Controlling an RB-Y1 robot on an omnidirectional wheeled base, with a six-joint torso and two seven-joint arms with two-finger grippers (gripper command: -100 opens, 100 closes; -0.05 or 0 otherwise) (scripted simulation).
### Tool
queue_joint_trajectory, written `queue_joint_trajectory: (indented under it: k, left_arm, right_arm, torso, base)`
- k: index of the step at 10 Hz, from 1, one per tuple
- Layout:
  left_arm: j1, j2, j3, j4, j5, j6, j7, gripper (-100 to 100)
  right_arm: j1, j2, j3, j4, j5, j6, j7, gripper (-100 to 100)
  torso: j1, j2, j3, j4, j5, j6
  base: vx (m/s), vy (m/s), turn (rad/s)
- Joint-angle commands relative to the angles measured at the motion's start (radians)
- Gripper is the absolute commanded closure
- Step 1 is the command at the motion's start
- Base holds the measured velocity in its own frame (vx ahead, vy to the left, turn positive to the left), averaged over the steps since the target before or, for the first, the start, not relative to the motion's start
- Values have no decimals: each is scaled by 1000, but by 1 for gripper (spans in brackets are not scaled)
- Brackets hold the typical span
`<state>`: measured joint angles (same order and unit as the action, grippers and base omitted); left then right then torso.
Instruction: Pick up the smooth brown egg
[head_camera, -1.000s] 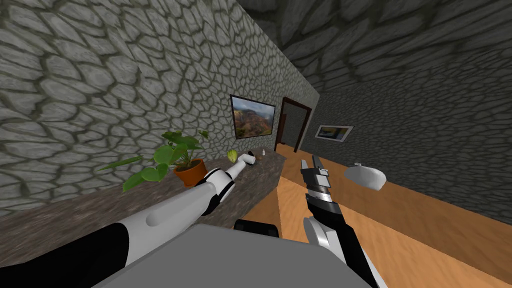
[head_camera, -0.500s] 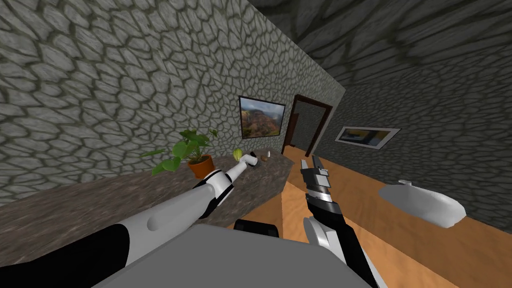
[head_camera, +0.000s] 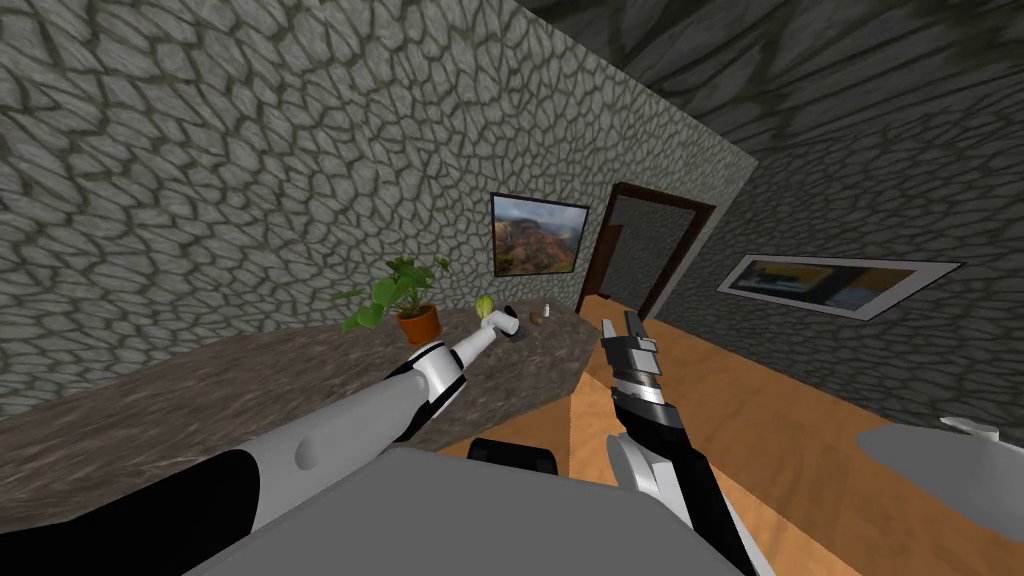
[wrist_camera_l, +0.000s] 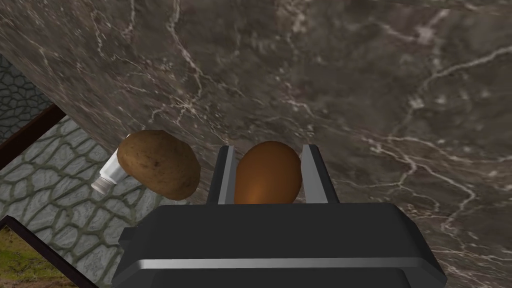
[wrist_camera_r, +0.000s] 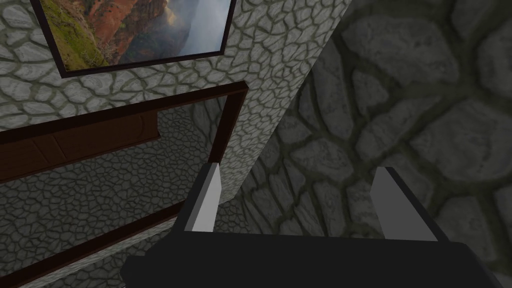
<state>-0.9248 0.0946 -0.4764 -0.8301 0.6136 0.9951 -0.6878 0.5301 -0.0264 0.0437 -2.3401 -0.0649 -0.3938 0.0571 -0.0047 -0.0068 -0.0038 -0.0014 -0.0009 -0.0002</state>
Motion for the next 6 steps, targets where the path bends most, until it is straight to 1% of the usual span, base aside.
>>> queue_joint_trajectory:
  k: [1, 2, 3, 4, 5, 6]
  left_arm:
    - [12, 5, -12, -47, 4, 17, 6, 100]
    - [12, 5, -12, -47, 4, 17, 6, 100]
    - [26, 9, -61, -86, 52, 37, -21, 100]
    - [26, 9, -61, -95, 52, 37, -21, 100]
    - [24, 11, -53, -86, 49, 35, -21, 100]
    - [26, 13, -54, -90, 49, 38, -21, 0]
  right_arm:
    - [0, 0, 0, 0, 0, 0, 0, 0]
    - [0, 0, 0, 0, 0, 0, 0, 0]
    - [0, 0, 0, 0, 0, 0, 0, 0]
    - [0, 0, 0, 0, 0, 0, 0, 0]
    - [0, 0, 0, 0, 0, 0, 0, 0]
    - [0, 0, 0, 0, 0, 0, 0, 0]
  torso:
    - [0, 0, 0, 0, 0, 0]
    - [2, 0, 0, 0, 1, 2]
    - [4, 0, 0, 1, 1, 1]
    - [4, 0, 0, 0, 1, -1]
    - [3, 0, 0, 0, 1, 0]
    - [4, 0, 0, 0, 1, 1]
  base:
    - [19, -50, 39]
    - [10, -5, -53]
    - [19, -52, 343]
    - [20, -81, 305]
    - [6, -33, 44]
    - [1, -5, -7]
